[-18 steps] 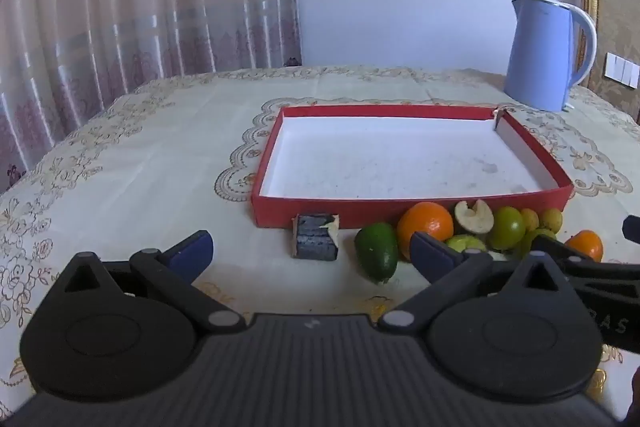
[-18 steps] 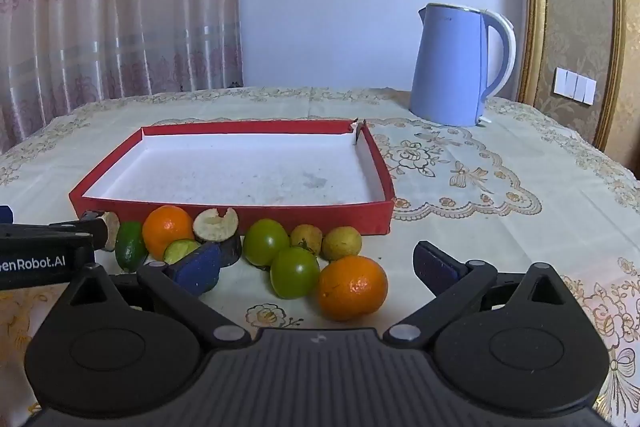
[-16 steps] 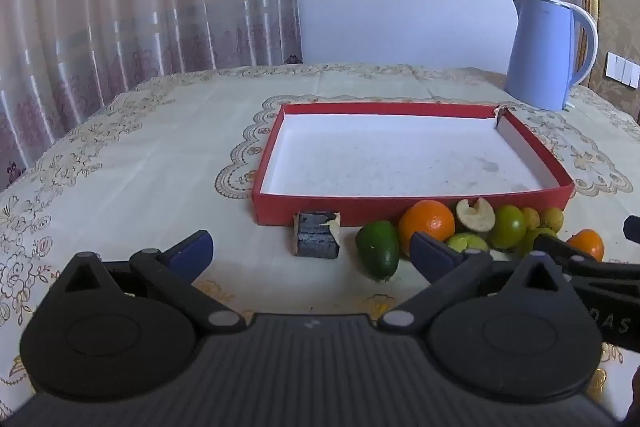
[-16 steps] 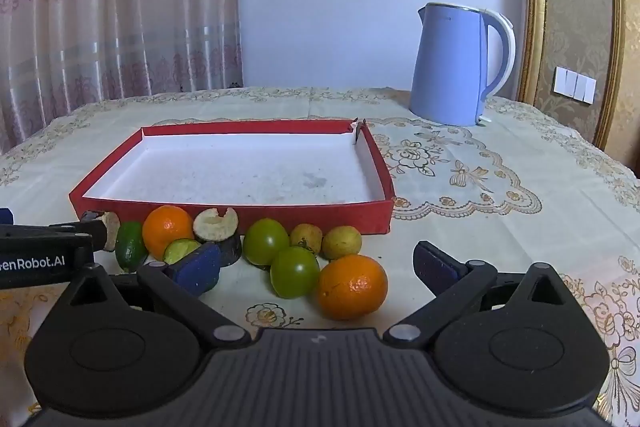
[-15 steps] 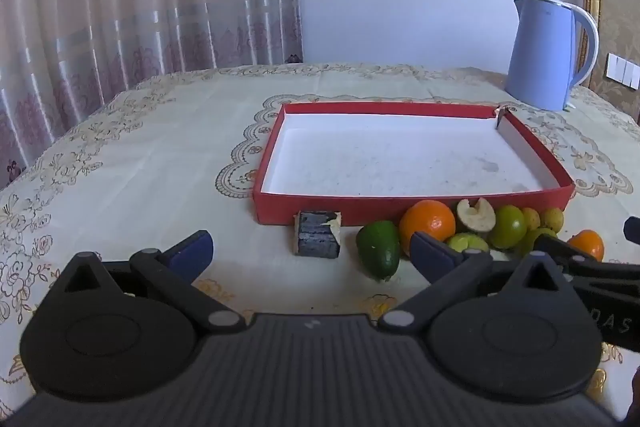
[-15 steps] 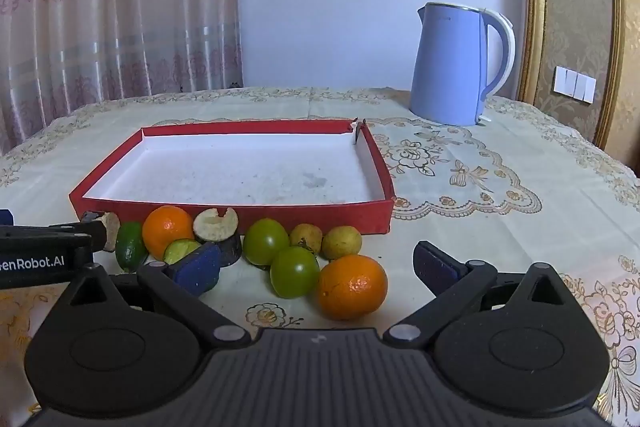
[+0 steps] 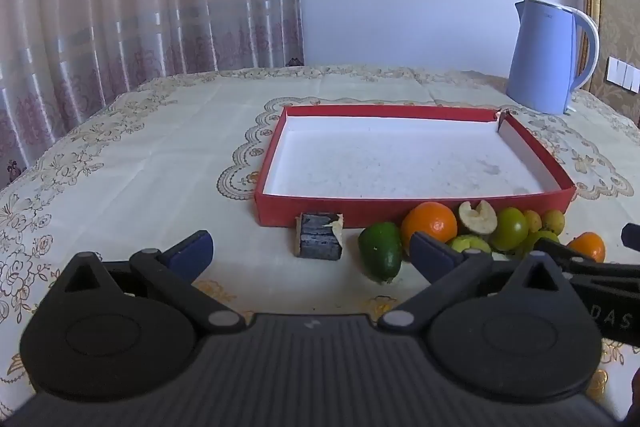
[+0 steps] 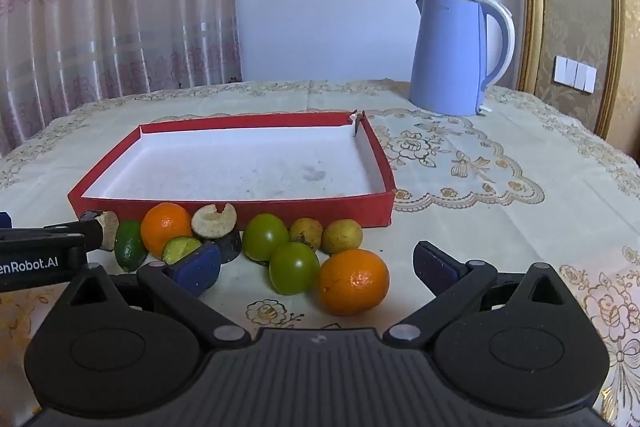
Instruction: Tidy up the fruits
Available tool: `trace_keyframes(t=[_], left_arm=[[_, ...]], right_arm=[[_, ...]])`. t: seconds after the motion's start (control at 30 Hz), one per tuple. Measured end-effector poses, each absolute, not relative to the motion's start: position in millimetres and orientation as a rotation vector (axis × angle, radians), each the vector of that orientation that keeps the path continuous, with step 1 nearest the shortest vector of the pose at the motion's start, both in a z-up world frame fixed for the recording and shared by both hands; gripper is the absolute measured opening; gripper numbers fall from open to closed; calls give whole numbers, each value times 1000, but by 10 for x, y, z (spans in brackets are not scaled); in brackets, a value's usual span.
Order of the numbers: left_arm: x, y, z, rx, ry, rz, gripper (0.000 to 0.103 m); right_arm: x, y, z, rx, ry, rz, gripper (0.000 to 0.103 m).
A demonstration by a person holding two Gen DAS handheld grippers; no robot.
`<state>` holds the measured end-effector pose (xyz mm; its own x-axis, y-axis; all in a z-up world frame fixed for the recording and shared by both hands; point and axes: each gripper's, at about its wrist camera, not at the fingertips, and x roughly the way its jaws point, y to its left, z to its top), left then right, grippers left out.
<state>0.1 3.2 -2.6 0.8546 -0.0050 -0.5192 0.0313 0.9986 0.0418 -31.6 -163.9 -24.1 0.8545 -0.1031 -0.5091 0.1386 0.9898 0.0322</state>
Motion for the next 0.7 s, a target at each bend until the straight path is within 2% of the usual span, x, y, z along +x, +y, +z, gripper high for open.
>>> trace_keyframes(t=[0.7], left_arm=[[-1,2,-65,51,550,-52,103]], right_arm=[[-301,-1644,-246,72,534,-139,103]])
